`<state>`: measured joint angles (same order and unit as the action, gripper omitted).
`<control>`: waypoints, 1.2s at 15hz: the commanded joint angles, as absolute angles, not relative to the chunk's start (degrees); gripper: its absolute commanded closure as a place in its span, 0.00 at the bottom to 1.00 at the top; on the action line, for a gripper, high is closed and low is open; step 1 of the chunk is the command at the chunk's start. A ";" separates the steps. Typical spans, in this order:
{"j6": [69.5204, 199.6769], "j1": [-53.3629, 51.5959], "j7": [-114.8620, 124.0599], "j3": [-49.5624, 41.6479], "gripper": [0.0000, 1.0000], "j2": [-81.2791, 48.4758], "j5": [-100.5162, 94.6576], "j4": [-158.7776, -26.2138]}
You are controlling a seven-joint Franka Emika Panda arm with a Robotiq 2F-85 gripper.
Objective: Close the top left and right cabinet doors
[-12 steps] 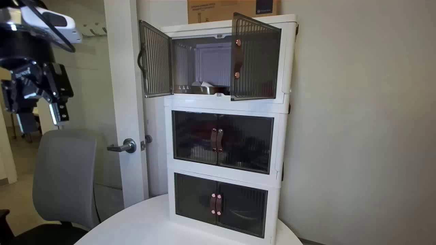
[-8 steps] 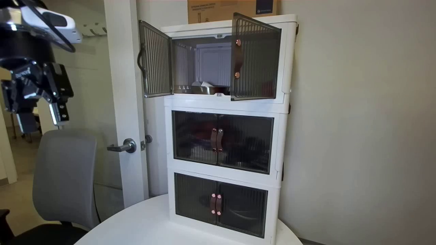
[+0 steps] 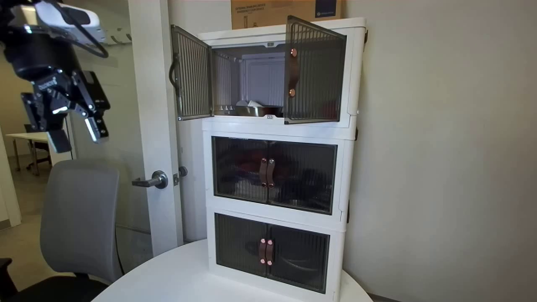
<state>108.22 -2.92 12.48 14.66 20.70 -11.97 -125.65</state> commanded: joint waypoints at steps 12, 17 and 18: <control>120.64 -0.57 48.82 17.84 0.00 13.50 -47.32 -111.16; 124.10 -1.64 64.25 17.37 0.00 11.25 -61.55 -108.79; 124.46 -2.07 66.77 17.26 0.00 10.72 -64.45 -108.37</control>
